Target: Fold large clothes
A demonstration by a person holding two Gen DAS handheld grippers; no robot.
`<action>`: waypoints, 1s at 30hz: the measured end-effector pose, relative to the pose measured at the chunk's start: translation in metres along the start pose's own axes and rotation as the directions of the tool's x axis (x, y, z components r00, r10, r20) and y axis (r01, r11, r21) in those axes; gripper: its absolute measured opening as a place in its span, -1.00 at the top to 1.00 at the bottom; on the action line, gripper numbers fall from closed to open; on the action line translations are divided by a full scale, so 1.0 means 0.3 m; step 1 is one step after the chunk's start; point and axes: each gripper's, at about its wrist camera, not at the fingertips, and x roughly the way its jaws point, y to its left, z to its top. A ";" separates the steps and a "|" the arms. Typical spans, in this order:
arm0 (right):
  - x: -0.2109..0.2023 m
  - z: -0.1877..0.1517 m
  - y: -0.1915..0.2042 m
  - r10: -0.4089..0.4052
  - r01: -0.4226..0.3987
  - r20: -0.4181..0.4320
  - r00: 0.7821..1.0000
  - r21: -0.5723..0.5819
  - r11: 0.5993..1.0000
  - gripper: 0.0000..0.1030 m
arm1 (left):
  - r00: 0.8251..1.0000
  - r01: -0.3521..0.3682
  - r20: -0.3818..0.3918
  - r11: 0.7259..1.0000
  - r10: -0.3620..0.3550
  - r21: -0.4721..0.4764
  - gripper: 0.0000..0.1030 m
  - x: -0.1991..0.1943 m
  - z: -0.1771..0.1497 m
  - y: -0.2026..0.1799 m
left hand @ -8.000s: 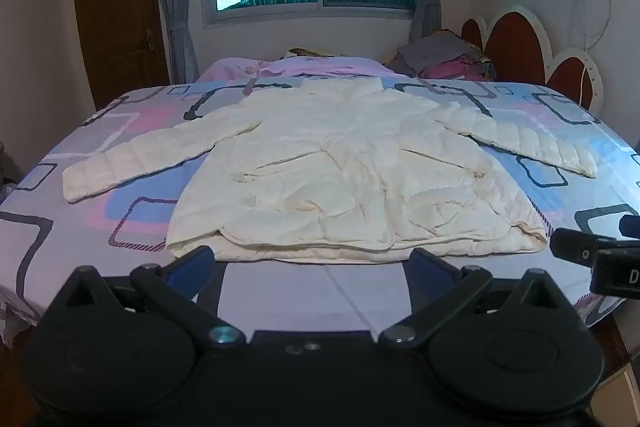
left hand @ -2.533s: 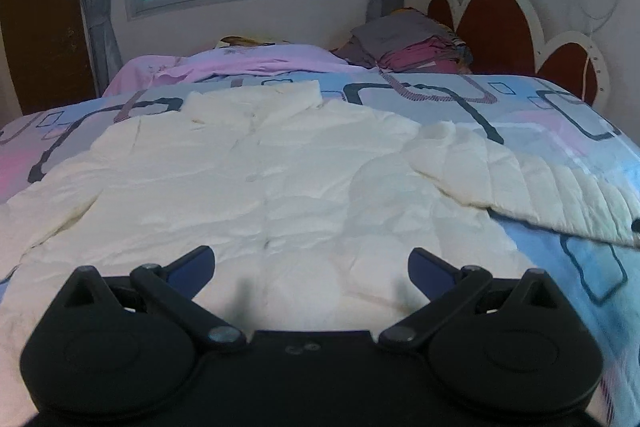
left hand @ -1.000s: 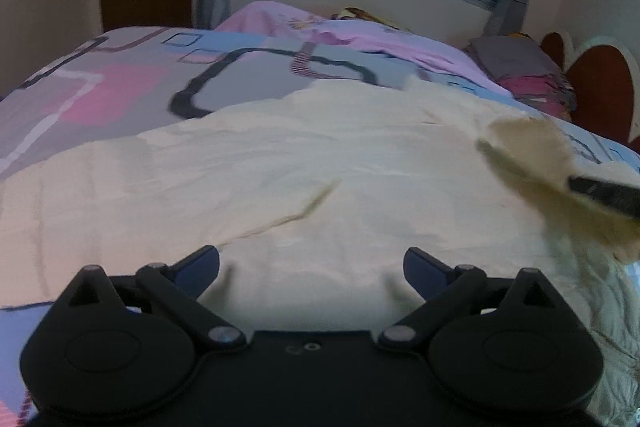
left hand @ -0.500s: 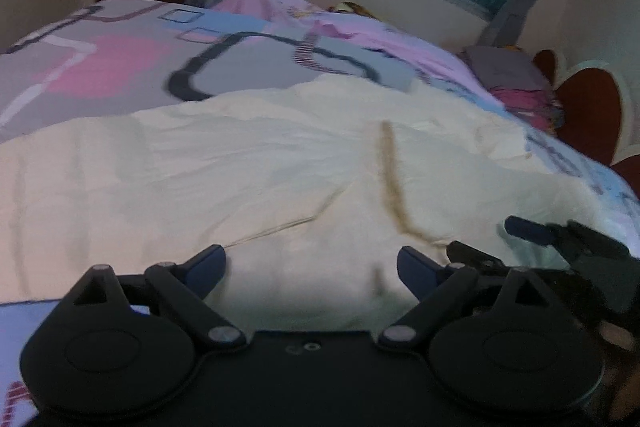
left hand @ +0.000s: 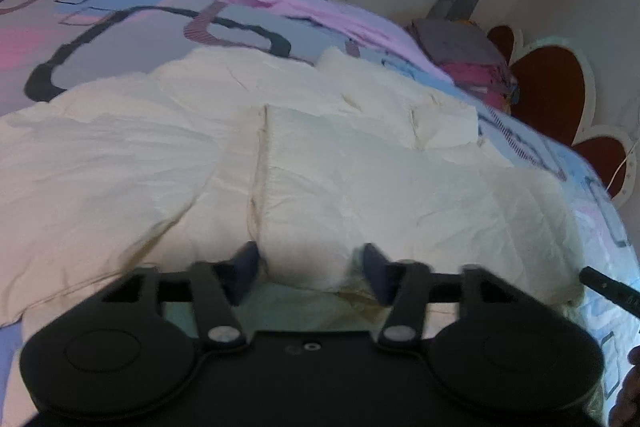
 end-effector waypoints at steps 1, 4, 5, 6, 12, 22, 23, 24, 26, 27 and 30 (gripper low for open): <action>0.003 0.005 -0.017 0.002 -0.002 -0.008 1.000 0.021 1.000 0.59 | 1.000 -0.010 0.004 1.000 0.009 0.015 0.43 0.007 0.001 -0.006; 0.006 0.007 -0.021 0.014 -0.013 -0.016 1.000 0.036 0.999 0.59 | 0.998 -0.018 0.057 0.999 0.017 0.027 0.76 -0.028 0.004 -0.004; 0.003 0.009 -0.016 0.024 -0.024 -0.010 1.000 0.032 0.999 0.59 | 0.994 -0.025 0.109 0.999 0.022 0.029 0.77 -0.066 0.004 -0.001; 0.010 0.013 -0.006 0.036 -0.036 -0.008 0.999 0.027 0.999 0.59 | 0.989 -0.040 0.147 0.998 0.034 0.040 0.78 -0.098 0.002 0.002; 0.044 -0.015 0.066 0.090 -0.092 -0.051 0.995 -0.037 0.995 0.59 | 0.983 -0.107 0.150 0.994 0.103 0.017 0.80 -0.122 -0.032 0.069; 0.001 0.119 0.032 0.048 -0.040 0.065 0.997 -0.119 0.992 0.59 | 0.971 -0.142 0.202 0.988 0.127 0.059 -0.23 -0.148 -0.018 0.051; 0.026 0.145 0.025 0.042 -0.035 0.061 0.997 -0.116 0.993 0.59 | 0.972 -0.124 0.208 0.990 0.106 0.074 -0.22 -0.140 -0.004 0.040; 0.065 0.174 0.017 0.042 -0.035 0.059 0.997 -0.114 0.993 0.59 | 0.976 -0.100 0.201 0.991 0.080 0.090 -0.11 -0.123 0.014 0.022; 0.138 0.209 0.022 0.041 -0.031 0.065 0.997 -0.143 0.989 0.59 | 0.981 -0.076 0.187 0.986 0.047 0.146 0.07 -0.069 0.051 -0.026; 0.182 0.222 0.021 0.034 -0.026 0.052 0.998 -0.153 0.988 0.59 | 0.981 -0.080 0.189 0.981 0.046 0.175 0.10 -0.042 0.062 -0.046; 0.326 0.242 -0.012 -0.014 0.010 -0.023 1.000 -0.154 0.988 0.59 | 0.985 -0.108 0.156 0.967 0.073 0.229 0.10 0.064 0.081 -0.075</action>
